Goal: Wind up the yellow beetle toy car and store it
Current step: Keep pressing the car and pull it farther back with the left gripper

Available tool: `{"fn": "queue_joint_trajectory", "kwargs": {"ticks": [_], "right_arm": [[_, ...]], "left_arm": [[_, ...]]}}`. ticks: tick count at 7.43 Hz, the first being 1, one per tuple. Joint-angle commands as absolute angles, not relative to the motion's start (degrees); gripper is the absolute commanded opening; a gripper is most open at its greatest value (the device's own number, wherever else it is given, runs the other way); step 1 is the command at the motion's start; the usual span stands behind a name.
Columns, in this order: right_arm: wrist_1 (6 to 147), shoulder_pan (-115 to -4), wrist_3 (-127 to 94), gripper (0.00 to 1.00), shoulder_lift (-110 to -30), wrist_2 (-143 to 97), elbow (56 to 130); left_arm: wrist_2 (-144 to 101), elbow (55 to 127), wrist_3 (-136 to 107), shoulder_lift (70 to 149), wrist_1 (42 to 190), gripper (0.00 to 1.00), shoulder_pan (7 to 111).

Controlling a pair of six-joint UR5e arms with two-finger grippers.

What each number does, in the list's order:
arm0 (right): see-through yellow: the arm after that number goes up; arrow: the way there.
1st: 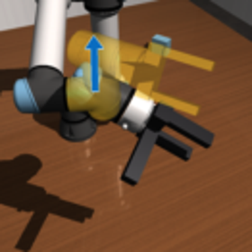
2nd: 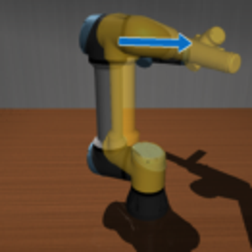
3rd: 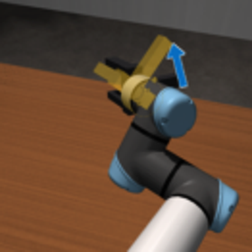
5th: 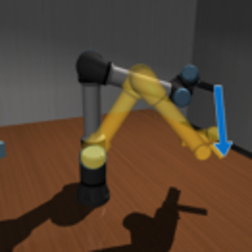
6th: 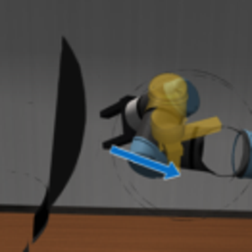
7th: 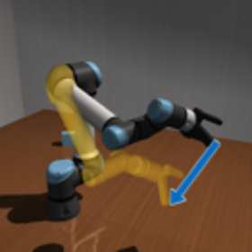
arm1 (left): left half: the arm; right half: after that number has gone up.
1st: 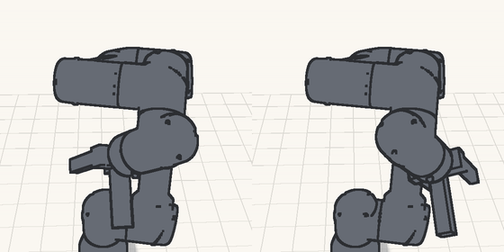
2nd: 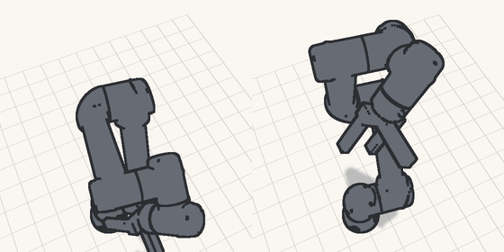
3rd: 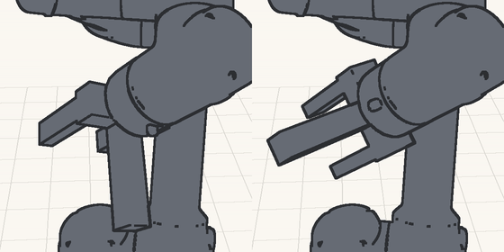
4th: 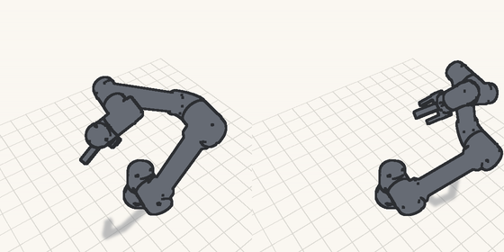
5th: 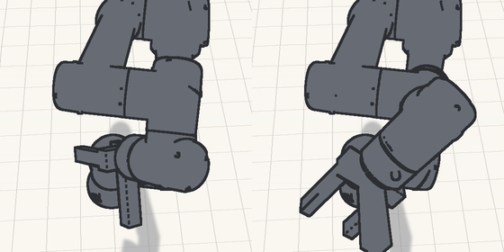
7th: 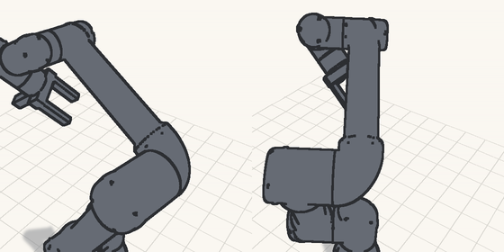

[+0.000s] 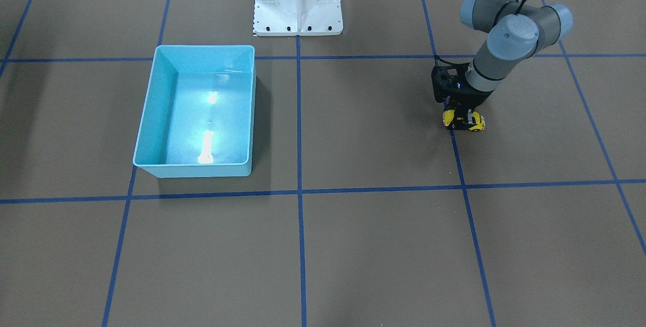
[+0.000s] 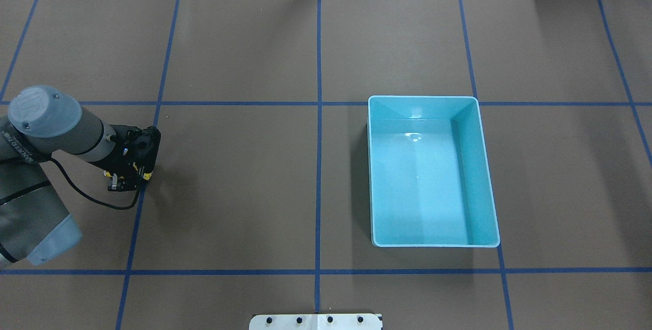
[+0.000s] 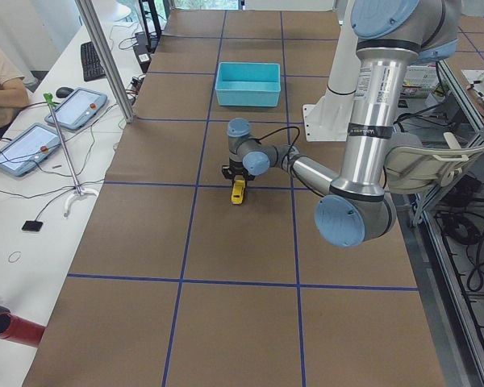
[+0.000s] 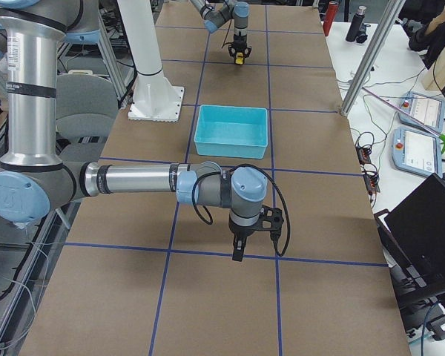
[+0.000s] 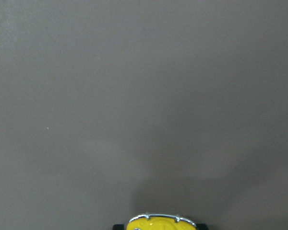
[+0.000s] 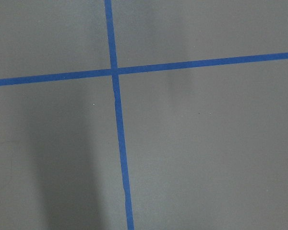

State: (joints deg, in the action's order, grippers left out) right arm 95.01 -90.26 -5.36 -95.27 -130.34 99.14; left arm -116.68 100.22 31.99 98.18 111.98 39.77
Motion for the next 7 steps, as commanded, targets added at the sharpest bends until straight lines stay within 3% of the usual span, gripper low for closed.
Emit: {"fn": "queue_joint_trajectory", "kwargs": {"ticks": [1,7], "right_arm": [[95.01,-90.26,-5.36,1.0,-95.27,-130.34,99.14],[95.01,-90.26,-5.36,1.0,-95.27,-130.34,99.14]], "left_arm": [[-116.89,100.63,31.99,97.21,112.67,0.0,40.08],[-116.89,100.46,32.78,95.28,114.26,0.0,41.22]]}}
